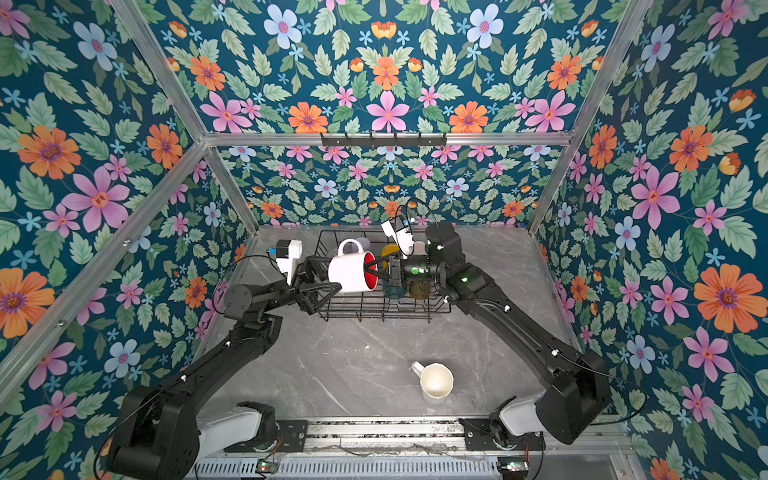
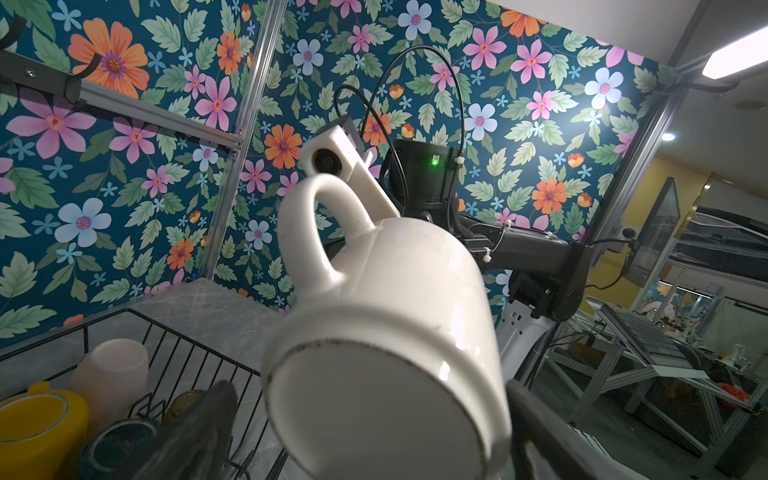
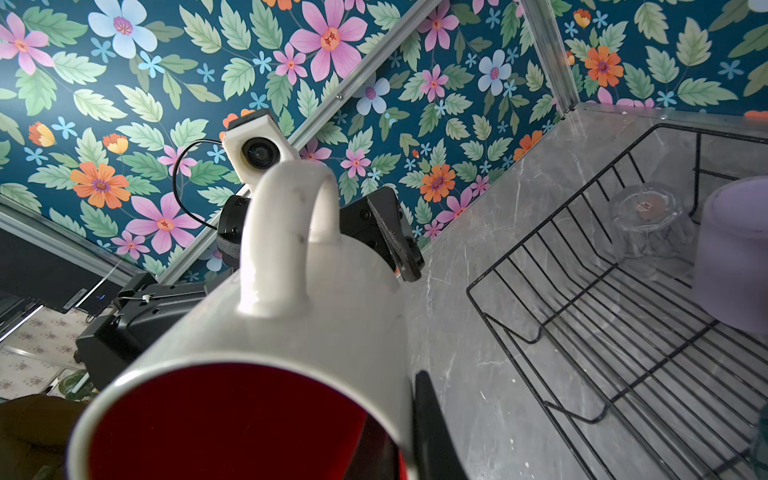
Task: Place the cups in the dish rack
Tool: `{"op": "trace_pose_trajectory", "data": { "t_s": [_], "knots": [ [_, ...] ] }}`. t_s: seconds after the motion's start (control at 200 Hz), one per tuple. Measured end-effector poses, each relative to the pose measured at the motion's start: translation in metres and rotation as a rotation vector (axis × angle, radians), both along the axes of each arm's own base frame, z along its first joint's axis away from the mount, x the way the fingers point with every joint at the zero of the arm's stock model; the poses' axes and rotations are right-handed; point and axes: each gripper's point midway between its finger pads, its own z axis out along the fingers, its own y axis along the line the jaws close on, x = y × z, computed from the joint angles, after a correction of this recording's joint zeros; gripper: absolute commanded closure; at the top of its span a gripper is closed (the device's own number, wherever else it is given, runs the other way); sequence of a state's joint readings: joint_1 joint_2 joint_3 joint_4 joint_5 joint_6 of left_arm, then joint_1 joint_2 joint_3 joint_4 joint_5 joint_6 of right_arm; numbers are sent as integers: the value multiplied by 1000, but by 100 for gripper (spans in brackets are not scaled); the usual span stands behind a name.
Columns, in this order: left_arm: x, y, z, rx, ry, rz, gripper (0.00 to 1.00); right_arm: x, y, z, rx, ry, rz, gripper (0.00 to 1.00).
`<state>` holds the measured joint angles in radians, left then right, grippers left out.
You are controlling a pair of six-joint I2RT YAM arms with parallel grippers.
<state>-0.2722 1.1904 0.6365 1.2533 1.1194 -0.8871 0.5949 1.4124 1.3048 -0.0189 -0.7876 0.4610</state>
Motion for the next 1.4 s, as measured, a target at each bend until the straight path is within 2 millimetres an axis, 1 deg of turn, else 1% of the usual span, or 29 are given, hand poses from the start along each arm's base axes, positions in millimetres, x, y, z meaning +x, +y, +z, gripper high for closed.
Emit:
{"op": "trace_pose_trajectory", "data": {
  "t_s": [0.705,0.87,1.035,1.18,1.265,1.34,1.4],
  "knots": [
    [-14,0,5,-4,-21,-46,4,-6,38,-4,16,7,122,100],
    [-17,0,7,-6,-21,-62,5,-7,44,-9,14,20,145,100],
    [-18,1,7,-6,-22,-64,8,-7,48,-9,22,19,166,100],
    [-18,1,7,-8,-24,-61,19,-6,50,-8,28,22,174,100],
    [-18,1,8,-11,-31,-61,29,-6,51,-7,32,19,178,100],
    [-19,1,8,-12,-34,-61,41,-6,51,-7,34,19,181,100],
    [-19,2,9,-15,-29,-61,54,-6,51,-7,34,20,180,100]
  ]
}}
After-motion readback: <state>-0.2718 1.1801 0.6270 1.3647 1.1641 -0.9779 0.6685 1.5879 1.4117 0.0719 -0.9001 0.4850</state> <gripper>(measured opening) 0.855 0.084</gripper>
